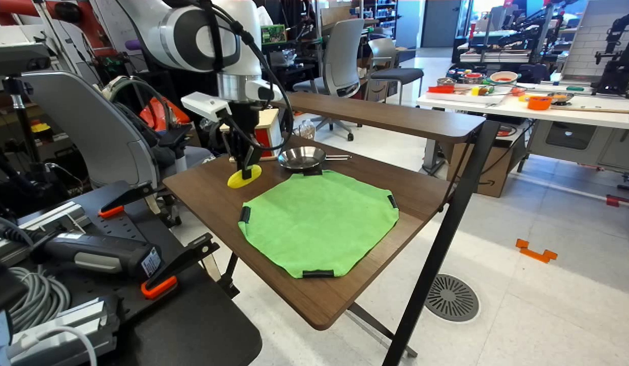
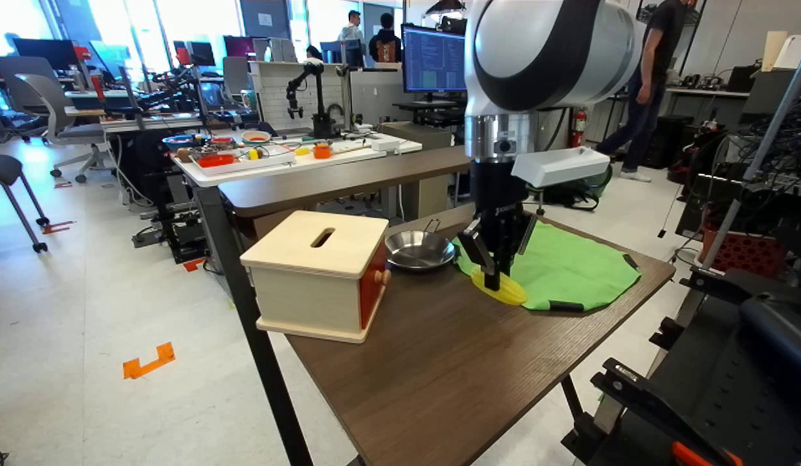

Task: Move the plastic maize to the left

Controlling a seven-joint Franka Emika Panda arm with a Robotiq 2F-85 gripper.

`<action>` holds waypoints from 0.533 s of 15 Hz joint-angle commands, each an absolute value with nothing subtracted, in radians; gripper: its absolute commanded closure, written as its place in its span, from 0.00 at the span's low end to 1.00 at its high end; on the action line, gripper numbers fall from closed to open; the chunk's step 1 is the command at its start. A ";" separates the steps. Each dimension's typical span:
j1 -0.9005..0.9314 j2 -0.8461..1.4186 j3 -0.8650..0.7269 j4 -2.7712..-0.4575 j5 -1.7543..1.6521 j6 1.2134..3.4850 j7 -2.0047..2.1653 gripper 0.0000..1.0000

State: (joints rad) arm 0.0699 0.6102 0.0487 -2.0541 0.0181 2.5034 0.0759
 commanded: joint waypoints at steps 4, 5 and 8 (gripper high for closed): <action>0.160 0.388 0.019 -2.274 -0.105 2.512 0.132 0.96; 0.172 0.373 0.021 -2.278 -0.123 2.508 0.142 0.96; 0.196 0.363 0.036 -2.258 -0.154 2.489 0.150 0.96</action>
